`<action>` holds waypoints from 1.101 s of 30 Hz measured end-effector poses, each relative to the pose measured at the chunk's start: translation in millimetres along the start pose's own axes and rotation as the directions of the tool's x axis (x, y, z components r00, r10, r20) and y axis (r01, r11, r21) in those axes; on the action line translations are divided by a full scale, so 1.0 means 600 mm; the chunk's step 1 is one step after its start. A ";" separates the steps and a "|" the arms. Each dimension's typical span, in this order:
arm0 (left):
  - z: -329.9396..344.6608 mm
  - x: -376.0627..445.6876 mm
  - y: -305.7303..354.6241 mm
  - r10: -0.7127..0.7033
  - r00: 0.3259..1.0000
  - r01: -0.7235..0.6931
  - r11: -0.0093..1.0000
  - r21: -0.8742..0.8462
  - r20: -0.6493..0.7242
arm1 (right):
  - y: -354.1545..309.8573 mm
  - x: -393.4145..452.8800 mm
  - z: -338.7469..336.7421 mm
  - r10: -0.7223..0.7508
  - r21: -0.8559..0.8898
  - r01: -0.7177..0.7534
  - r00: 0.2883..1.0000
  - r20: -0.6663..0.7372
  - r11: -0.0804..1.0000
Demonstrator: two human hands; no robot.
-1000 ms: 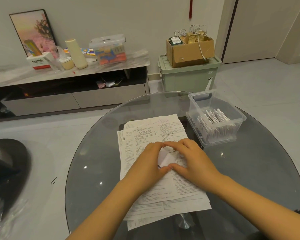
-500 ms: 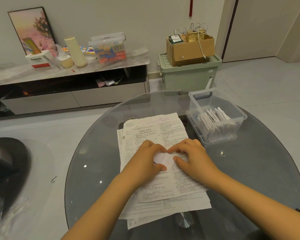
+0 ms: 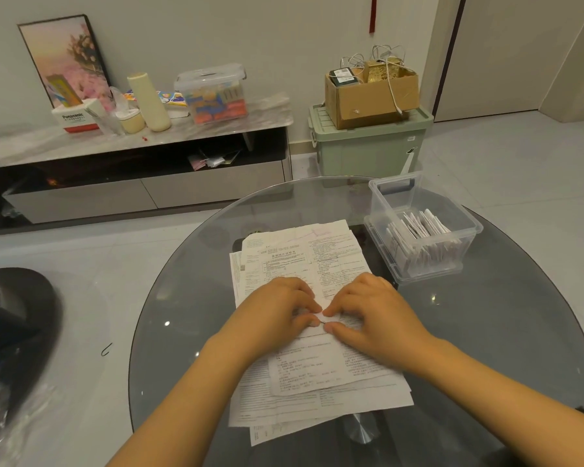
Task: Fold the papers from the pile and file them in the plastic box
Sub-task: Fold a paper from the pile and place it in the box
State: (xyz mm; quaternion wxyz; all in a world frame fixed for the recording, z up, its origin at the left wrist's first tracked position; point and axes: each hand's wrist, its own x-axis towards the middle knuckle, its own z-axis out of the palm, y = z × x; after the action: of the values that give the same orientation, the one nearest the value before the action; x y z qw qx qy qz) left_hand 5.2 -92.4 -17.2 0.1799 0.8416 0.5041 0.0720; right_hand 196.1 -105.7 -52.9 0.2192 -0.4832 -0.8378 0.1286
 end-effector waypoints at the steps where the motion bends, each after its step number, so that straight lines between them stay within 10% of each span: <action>1: 0.000 0.000 0.001 0.009 1.000 -0.009 1.000 0.002 -0.017 | -0.002 -0.001 -0.001 -0.022 -0.013 0.021 0.999 -0.043 1.000; 16: 0.003 0.002 0.035 0.022 0.881 -0.082 0.991 -0.107 -0.473 | -0.018 0.008 -0.052 -0.029 -0.094 -0.001 0.950 -0.310 0.996; 33: -0.068 0.079 0.122 0.047 0.855 -0.190 0.955 -0.228 -0.517 | 0.019 0.000 -0.159 0.159 0.142 -0.117 0.929 -0.334 0.983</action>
State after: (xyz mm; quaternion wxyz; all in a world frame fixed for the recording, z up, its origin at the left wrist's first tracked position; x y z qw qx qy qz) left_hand 75.8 -72.9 45.3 0.1498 0.7903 0.4656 0.3691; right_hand 251.6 -99.5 25.1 0.3809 -0.5419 -0.7414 0.1074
